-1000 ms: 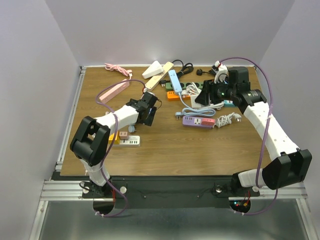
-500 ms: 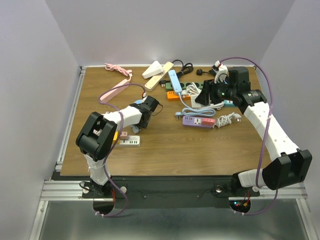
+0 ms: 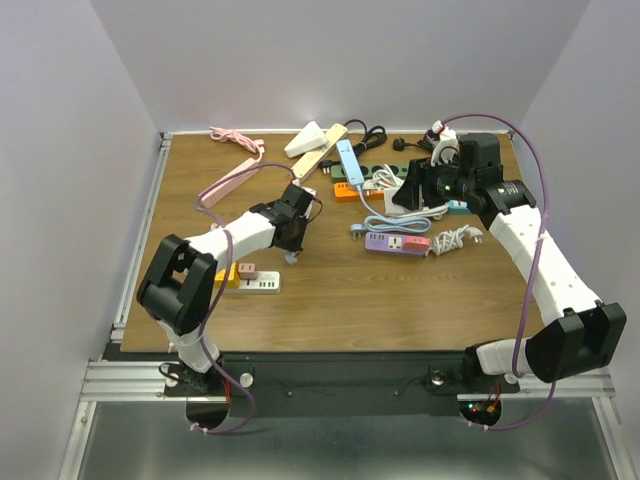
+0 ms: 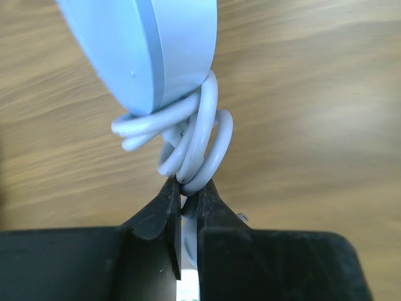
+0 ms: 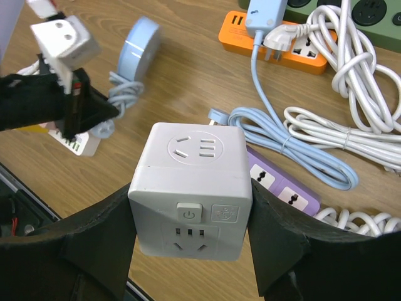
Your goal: Insert the plug
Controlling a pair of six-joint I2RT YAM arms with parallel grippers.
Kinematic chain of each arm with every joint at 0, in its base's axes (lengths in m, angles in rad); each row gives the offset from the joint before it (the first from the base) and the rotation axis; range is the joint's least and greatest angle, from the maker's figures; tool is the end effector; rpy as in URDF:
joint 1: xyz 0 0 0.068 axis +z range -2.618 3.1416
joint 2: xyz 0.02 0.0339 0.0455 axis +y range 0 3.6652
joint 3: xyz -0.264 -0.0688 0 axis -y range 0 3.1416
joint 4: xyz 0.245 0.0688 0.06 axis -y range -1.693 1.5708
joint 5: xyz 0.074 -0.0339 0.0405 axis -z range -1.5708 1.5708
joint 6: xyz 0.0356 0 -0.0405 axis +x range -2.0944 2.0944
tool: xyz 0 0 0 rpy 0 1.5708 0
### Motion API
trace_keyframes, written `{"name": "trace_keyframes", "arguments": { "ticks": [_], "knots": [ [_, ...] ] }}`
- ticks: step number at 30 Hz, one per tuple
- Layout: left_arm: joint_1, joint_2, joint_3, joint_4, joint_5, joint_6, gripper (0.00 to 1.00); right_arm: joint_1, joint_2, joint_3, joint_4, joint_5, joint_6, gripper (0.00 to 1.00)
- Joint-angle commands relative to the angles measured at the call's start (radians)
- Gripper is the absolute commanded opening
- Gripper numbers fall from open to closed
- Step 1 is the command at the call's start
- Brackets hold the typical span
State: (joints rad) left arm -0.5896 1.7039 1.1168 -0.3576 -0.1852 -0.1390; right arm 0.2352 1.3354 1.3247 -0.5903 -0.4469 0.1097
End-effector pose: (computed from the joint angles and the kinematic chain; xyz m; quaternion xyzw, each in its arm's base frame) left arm 0.2996 -0.1926 0.2011 0.1839 0.9297 -0.0271 0.3179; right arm 0.2800 0.0829 0.3676 -0.1572 0.8546 0.2711 0.4141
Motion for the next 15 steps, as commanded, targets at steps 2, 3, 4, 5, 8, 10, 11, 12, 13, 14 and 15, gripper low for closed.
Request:
{"name": "trace_keyframes", "arguments": {
  "ticks": [2,3,4,5,8,10,11,12,13,14,15],
  "knots": [
    [-0.016,-0.188,0.002,0.232,0.516,-0.034,0.00,0.003,-0.033,-0.004,0.070,0.020,0.004,0.00],
    [-0.018,-0.210,-0.012,0.306,0.633,-0.048,0.00,0.004,-0.031,-0.004,0.072,0.025,0.005,0.00],
    [-0.018,-0.217,-0.026,0.343,0.692,-0.065,0.00,0.003,-0.030,-0.004,0.070,0.025,0.004,0.00],
    [-0.018,-0.219,-0.056,0.379,0.742,-0.082,0.00,0.003,-0.028,-0.002,0.070,0.024,0.007,0.00],
    [-0.018,-0.202,-0.135,0.517,0.906,-0.175,0.00,0.003,-0.027,0.001,0.070,0.025,0.008,0.00],
    [-0.018,-0.191,-0.208,0.648,0.998,-0.273,0.00,0.003,-0.031,0.001,0.069,0.028,0.008,0.00],
    [-0.019,-0.188,-0.228,0.681,1.019,-0.298,0.00,0.003,-0.033,0.001,0.070,0.031,0.008,0.00],
    [-0.019,-0.184,-0.242,0.696,1.030,-0.313,0.00,0.003,-0.033,-0.001,0.069,0.033,0.008,0.00],
    [-0.018,-0.181,-0.259,0.709,1.041,-0.333,0.00,0.003,-0.038,-0.001,0.070,0.034,0.010,0.00],
    [-0.018,-0.179,-0.265,0.709,1.040,-0.341,0.00,0.001,-0.039,-0.002,0.070,0.034,0.010,0.00],
    [-0.018,-0.179,-0.273,0.709,1.041,-0.352,0.00,0.003,-0.041,-0.004,0.069,0.036,0.010,0.00]
  ]
}}
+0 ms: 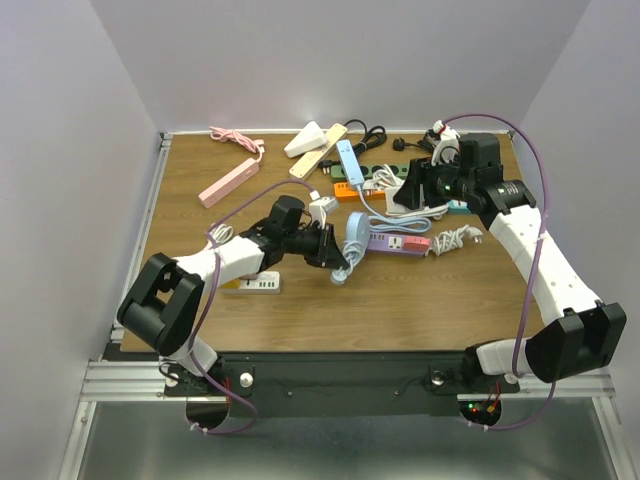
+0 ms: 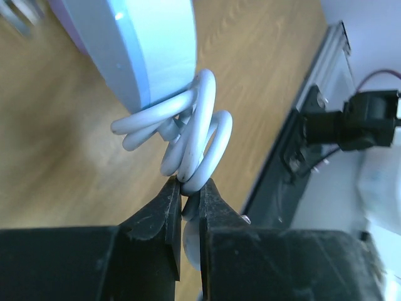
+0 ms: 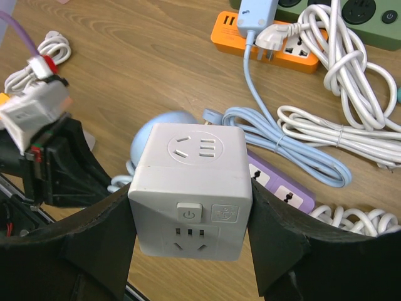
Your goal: Insert the plug
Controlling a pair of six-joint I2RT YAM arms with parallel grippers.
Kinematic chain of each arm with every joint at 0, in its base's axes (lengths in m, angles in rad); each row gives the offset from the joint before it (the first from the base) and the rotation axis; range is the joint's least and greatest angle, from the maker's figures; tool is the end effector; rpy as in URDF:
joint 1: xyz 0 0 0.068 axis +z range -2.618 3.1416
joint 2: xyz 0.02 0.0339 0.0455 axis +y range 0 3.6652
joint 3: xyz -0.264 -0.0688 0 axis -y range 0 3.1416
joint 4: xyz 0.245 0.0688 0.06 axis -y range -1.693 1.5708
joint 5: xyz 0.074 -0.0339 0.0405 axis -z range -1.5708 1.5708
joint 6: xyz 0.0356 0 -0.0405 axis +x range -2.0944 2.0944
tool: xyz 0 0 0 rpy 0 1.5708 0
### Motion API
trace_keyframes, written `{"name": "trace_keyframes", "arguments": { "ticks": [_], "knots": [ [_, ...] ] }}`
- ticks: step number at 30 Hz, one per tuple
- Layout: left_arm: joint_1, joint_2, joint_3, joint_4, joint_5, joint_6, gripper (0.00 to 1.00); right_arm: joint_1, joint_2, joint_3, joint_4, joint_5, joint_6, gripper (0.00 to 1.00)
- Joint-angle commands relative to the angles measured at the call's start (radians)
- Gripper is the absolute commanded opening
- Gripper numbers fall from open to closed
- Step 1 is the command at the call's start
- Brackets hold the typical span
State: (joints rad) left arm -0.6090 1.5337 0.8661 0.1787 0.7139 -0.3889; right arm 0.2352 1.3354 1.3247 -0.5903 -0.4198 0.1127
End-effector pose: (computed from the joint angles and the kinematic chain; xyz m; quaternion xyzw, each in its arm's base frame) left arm 0.2564 -0.2072 0.2254 0.2671 0.7786 -0.4939 0.2803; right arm 0.2805 0.0821 0.3674 -0.1499 0.8577 0.2605 0.4171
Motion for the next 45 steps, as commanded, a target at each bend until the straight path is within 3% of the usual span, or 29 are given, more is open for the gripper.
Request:
{"name": "trace_keyframes", "arguments": {
  "ticks": [1,15,18,19,21,23,24,27,34,40,45],
  "knots": [
    [0.002,-0.014,-0.027,0.173,0.145,-0.108,0.00,0.003,-0.042,-0.005,0.069,0.009,0.007,0.00],
    [0.051,-0.004,-0.259,0.323,0.153,-0.317,0.03,0.003,-0.054,-0.015,0.069,0.001,0.007,0.00],
    [0.100,-0.010,-0.292,0.318,0.144,-0.321,0.22,0.003,-0.059,-0.019,0.069,0.003,0.005,0.00],
    [0.112,-0.018,-0.303,0.306,0.139,-0.321,0.36,0.003,-0.059,-0.019,0.070,0.001,0.005,0.00],
    [0.147,-0.027,-0.309,0.291,0.133,-0.311,0.42,0.003,-0.058,-0.018,0.070,0.000,0.005,0.00],
    [0.164,-0.047,-0.290,0.208,0.099,-0.256,0.64,0.003,-0.056,-0.016,0.070,-0.005,0.004,0.00],
    [0.179,-0.052,-0.279,0.176,0.084,-0.236,0.69,0.003,-0.056,-0.015,0.070,-0.007,0.001,0.00],
    [0.209,-0.075,-0.248,0.098,0.052,-0.189,0.98,0.003,-0.048,-0.018,0.072,-0.025,-0.019,0.01],
    [0.250,-0.073,-0.182,0.011,-0.070,-0.127,0.99,0.003,-0.024,-0.059,0.110,-0.144,-0.088,0.00],
    [0.244,-0.020,-0.138,0.028,-0.053,-0.128,0.99,0.004,0.051,-0.059,0.129,-0.208,-0.076,0.00],
    [0.131,0.003,-0.104,-0.017,-0.164,-0.119,0.99,0.003,0.079,-0.076,0.136,-0.192,-0.064,0.00]
  ]
}}
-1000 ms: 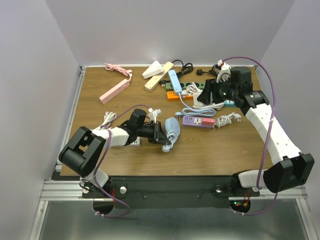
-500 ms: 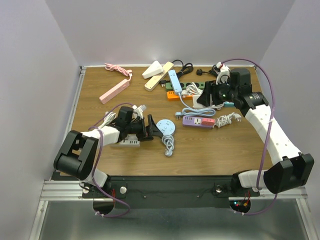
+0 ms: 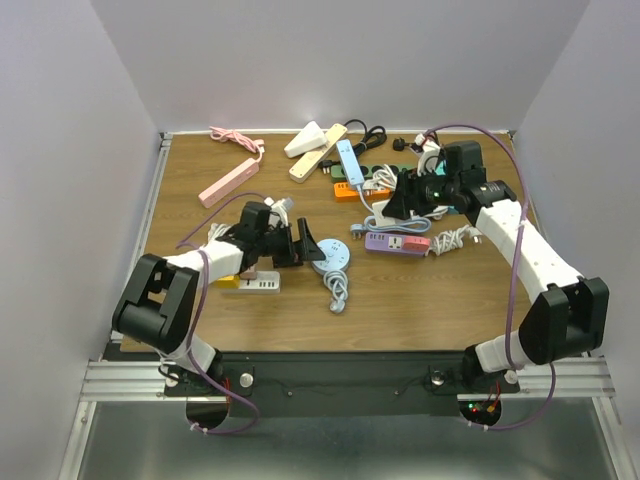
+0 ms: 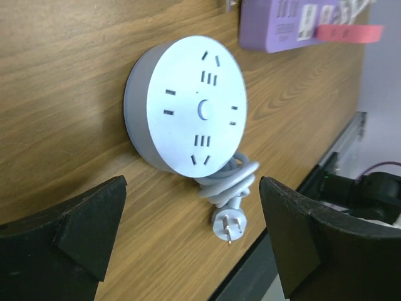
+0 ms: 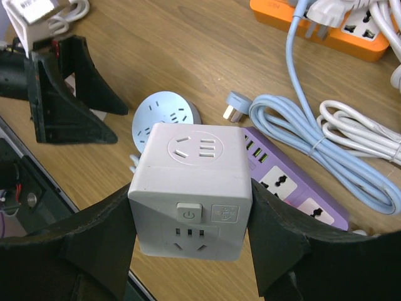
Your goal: Insert the plug
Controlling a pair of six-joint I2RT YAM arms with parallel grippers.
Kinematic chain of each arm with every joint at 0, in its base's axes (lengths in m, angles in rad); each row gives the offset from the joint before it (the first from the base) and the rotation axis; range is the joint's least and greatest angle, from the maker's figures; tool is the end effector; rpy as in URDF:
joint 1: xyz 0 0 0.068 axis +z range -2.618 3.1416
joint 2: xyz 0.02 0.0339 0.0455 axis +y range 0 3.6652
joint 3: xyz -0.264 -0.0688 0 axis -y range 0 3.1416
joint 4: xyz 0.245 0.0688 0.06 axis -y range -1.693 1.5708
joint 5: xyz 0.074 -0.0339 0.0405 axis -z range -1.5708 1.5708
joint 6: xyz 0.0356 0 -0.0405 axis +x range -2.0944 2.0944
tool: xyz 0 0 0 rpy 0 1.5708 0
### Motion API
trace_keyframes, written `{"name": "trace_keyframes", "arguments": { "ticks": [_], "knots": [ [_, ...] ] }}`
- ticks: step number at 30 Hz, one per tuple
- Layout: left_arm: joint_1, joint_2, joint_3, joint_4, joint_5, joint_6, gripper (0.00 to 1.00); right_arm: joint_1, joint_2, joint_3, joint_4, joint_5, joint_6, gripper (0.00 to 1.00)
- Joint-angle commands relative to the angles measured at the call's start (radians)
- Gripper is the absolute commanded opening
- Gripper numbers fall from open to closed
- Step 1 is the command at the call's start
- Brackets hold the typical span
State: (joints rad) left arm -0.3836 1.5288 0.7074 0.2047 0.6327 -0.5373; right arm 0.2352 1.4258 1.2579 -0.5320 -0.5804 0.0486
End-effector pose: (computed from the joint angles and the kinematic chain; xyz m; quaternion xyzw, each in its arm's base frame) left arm 0.2736 -0.1331 0.1794 0.0776 0.8527 -0.4415 0.2681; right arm 0.2996 0.0919 0.3261 -0.2011 0.8537 0.3140 0.3634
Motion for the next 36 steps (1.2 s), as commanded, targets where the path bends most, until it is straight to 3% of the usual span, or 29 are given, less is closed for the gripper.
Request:
{"name": "trace_keyframes", "arguments": {
  "ticks": [1,13,24,28,30,33,34,36],
  "knots": [
    [-0.116,0.013,0.058,-0.056,-0.105,0.028,0.99,0.003,-0.013,-0.009,0.078,-0.033,0.002,0.00],
    [-0.271,-0.024,0.101,-0.203,-0.462,-0.044,0.99,0.003,-0.045,-0.028,0.089,-0.036,0.004,0.00],
    [-0.365,0.091,0.205,-0.203,-0.542,-0.012,0.99,0.003,-0.054,-0.045,0.092,-0.075,-0.027,0.00],
    [-0.367,0.110,0.219,-0.287,-0.599,0.061,0.76,0.003,-0.053,-0.040,0.092,-0.067,-0.027,0.00],
    [-0.367,0.113,0.237,-0.355,-0.623,0.092,0.71,0.003,-0.050,-0.037,0.093,-0.070,-0.027,0.00],
    [-0.367,0.114,0.279,-0.479,-0.749,0.141,0.75,0.003,-0.045,-0.035,0.093,-0.076,-0.026,0.00],
    [-0.368,0.113,0.290,-0.508,-0.796,0.158,0.85,0.003,-0.042,-0.037,0.093,-0.076,-0.029,0.00],
    [-0.367,0.097,0.309,-0.574,-0.836,0.163,0.91,0.003,-0.038,-0.038,0.092,-0.088,-0.033,0.00]
  ]
}}
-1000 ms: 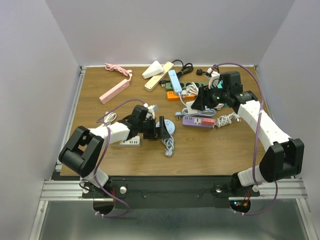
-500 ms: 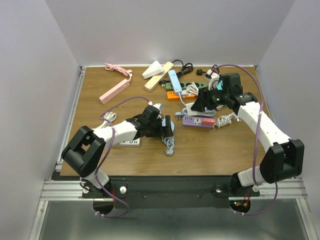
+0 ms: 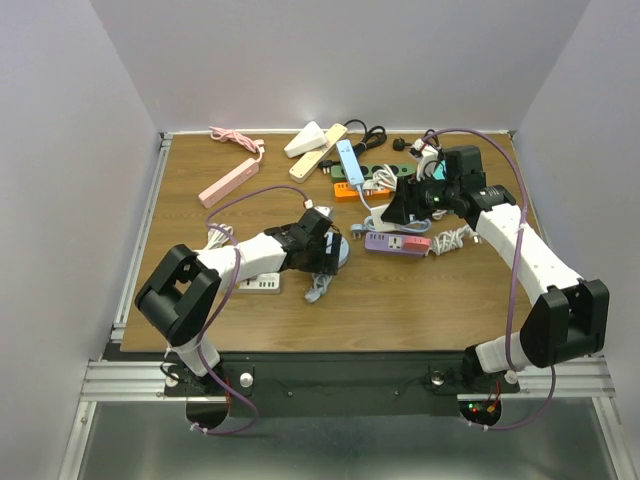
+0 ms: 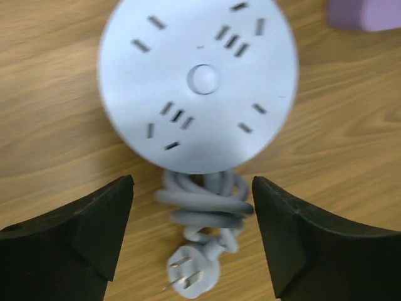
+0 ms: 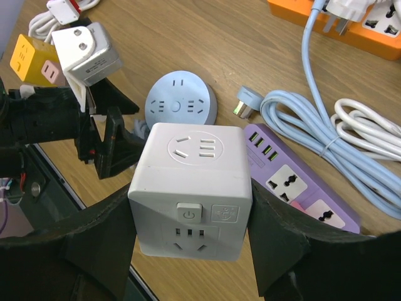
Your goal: Insert the plug
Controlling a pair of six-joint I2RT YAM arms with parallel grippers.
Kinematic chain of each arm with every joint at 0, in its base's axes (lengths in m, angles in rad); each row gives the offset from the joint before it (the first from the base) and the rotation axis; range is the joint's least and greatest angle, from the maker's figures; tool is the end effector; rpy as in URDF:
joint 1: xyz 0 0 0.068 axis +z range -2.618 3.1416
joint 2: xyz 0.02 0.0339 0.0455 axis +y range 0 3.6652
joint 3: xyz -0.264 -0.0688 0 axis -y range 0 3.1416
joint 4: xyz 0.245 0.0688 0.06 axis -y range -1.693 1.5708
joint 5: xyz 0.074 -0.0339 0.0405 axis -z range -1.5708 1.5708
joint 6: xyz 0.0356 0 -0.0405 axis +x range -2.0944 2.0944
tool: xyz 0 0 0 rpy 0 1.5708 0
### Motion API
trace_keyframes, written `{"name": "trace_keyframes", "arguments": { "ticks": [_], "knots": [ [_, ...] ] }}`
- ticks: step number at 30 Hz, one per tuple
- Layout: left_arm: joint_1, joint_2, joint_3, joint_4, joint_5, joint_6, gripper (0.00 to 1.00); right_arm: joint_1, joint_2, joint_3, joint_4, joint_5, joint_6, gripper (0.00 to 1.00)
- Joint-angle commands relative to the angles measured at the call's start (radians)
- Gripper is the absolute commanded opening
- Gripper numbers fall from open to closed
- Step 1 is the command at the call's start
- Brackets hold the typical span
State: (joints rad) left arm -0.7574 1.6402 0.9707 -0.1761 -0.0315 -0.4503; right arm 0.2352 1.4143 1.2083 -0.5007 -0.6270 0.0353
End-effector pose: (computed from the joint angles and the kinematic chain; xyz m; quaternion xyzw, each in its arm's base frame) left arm 0.2481 -0.2330 0.1899 0.1375 0.9247 -0.1893 0.3003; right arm 0.2958 0.0924 0.3161 -0.2147 0.8467 0.3312 0.3569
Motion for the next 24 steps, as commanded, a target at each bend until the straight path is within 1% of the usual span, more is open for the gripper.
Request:
{"name": "trace_keyframes", "arguments": {
  "ticks": [1,3,5,10,13,16,18,22,24],
  "knots": [
    [0.007,-0.019,0.049,-0.207,-0.186,0.085,0.93,0.003,-0.023,0.010,0.062,-0.049,-0.023,0.01],
    [0.007,-0.026,0.063,-0.246,-0.222,0.097,0.97,0.003,-0.008,0.011,0.063,-0.079,-0.025,0.00],
    [0.007,-0.017,0.078,-0.272,-0.235,0.113,0.99,0.006,0.014,0.014,0.063,-0.102,-0.066,0.00],
    [0.007,0.013,0.102,-0.299,-0.278,0.119,0.99,0.042,0.064,0.028,0.067,-0.120,-0.132,0.00],
    [0.032,0.007,0.115,-0.316,-0.329,0.121,0.99,0.076,0.103,0.042,0.070,-0.143,-0.190,0.00],
    [0.092,-0.011,0.123,-0.290,-0.320,0.139,0.99,0.102,0.136,0.051,0.080,-0.175,-0.233,0.00],
    [0.130,-0.014,0.131,-0.264,-0.312,0.153,0.99,0.116,0.153,0.063,0.080,-0.155,-0.255,0.00],
    [0.155,0.009,0.146,-0.231,-0.295,0.194,0.99,0.141,0.196,0.083,0.083,-0.129,-0.287,0.00],
    [0.159,0.024,0.145,-0.180,-0.246,0.235,0.99,0.145,0.224,0.103,0.090,-0.116,-0.291,0.00]
  ]
}}
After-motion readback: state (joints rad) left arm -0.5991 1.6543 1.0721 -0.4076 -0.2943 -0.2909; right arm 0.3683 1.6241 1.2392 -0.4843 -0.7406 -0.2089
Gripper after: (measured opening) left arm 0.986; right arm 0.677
